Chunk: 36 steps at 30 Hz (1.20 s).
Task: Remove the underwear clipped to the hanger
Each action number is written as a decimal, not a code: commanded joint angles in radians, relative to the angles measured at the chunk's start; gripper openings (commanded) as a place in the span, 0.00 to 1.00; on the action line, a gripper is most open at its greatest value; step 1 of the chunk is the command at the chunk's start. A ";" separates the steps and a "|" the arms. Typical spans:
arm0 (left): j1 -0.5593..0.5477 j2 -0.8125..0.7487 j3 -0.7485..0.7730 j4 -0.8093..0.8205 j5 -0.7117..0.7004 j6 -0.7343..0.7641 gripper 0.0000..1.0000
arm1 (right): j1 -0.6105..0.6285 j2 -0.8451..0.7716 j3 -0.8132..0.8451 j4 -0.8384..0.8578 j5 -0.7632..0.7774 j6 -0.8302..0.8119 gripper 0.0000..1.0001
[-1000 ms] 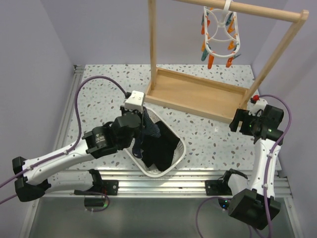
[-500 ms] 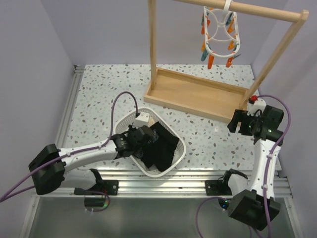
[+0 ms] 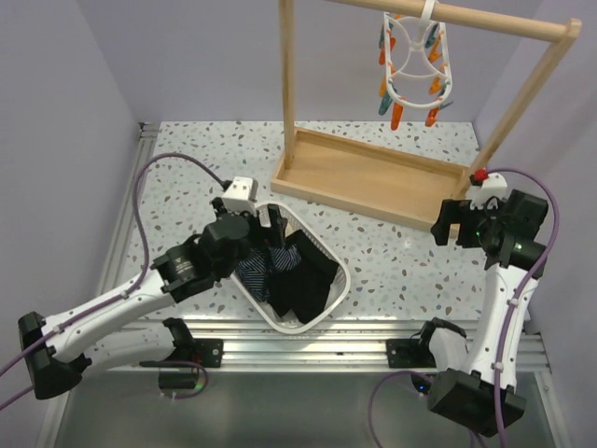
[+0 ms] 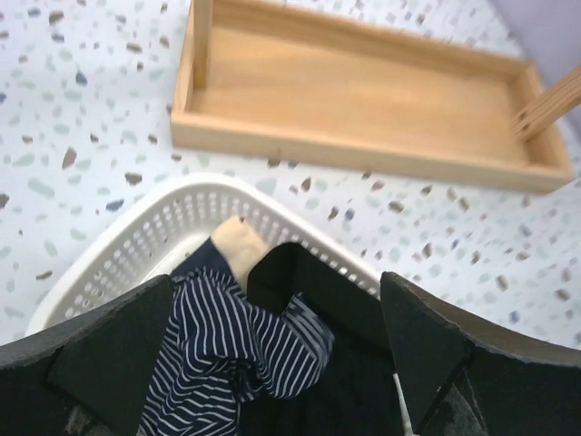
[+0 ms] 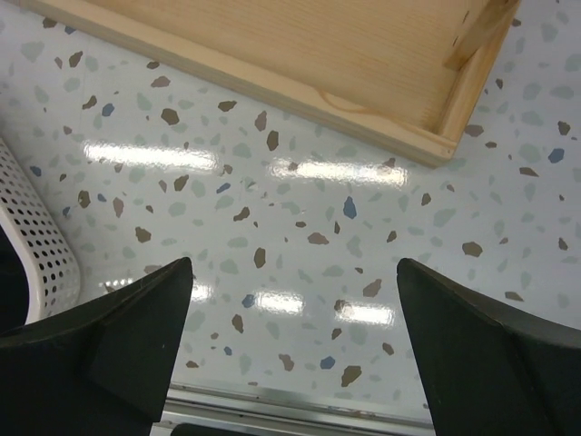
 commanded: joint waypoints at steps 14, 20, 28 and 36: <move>0.263 -0.205 0.029 -0.058 -0.104 0.193 1.00 | -0.007 -0.045 0.141 0.045 0.092 0.135 0.99; 0.628 -0.146 0.006 -0.011 0.262 0.140 1.00 | -0.007 -0.047 0.140 0.134 0.334 0.290 0.99; 0.834 -0.026 -0.001 -0.074 0.332 0.042 1.00 | -0.007 -0.053 0.112 0.180 0.504 0.343 0.99; 0.842 -0.018 -0.019 -0.090 0.217 0.041 1.00 | -0.007 -0.056 0.088 0.173 0.570 0.358 0.99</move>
